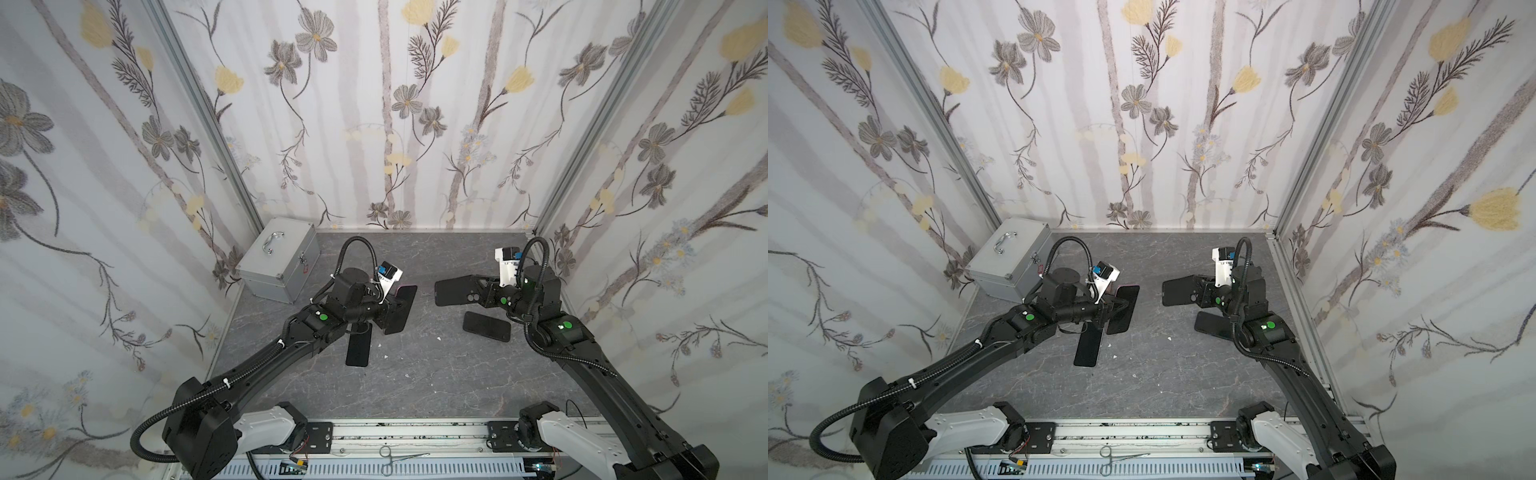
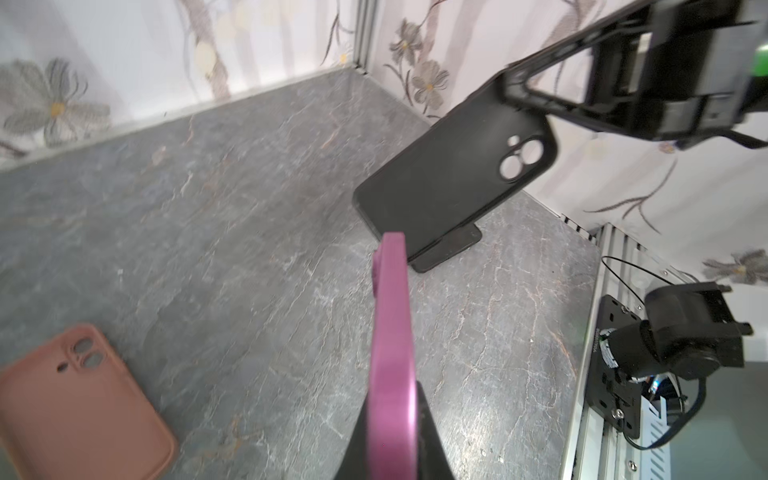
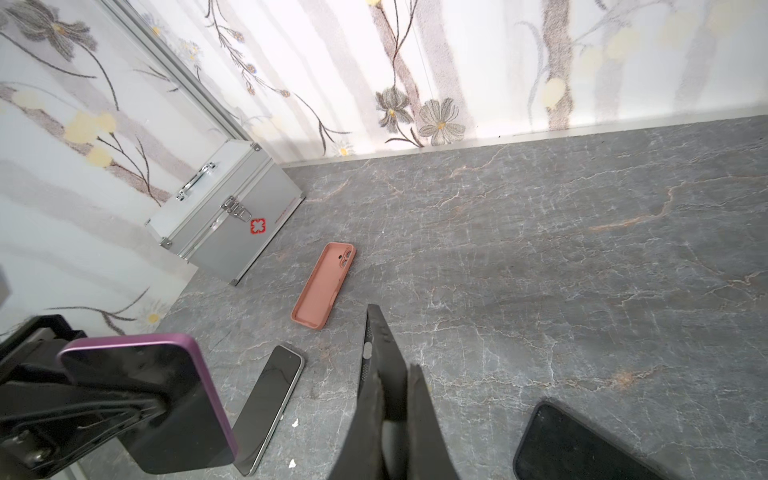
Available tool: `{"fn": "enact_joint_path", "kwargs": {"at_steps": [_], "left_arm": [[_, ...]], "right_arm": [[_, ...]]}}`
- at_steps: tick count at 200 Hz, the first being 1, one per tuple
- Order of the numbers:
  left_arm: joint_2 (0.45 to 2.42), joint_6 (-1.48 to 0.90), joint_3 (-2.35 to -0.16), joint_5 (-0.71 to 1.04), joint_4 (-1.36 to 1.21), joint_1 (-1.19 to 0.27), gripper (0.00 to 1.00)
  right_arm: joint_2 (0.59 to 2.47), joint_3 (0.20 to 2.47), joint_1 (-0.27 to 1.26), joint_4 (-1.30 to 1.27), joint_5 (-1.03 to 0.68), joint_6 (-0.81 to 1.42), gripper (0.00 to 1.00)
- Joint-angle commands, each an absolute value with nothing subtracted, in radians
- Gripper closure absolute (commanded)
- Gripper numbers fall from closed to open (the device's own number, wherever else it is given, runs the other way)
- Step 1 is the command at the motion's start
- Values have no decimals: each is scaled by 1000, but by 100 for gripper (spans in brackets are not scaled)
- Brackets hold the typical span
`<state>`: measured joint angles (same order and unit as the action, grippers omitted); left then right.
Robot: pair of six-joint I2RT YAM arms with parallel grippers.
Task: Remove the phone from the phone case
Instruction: 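Pull the purple-edged phone out with the left gripper while the right holds the black case, then lower the purple-edged phone onto the table with the left gripper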
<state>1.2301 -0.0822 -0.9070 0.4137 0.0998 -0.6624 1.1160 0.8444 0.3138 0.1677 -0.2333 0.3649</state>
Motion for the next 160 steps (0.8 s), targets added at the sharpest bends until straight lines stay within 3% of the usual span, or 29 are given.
{"fn": "enact_joint_path", "kwargs": {"at_steps": [1,68,160], "left_arm": [[1249,-242,-882,415,18,-648,100],[1375,-418,-814,421,16,-644,100],[1522,-459,-825,408,15,-636,100]], "right_arm": [[1103,819,311,35,-216,401,100],[1151,791,307,79,-318,424,100],[1212,689,307,93,-502,466,100]]}}
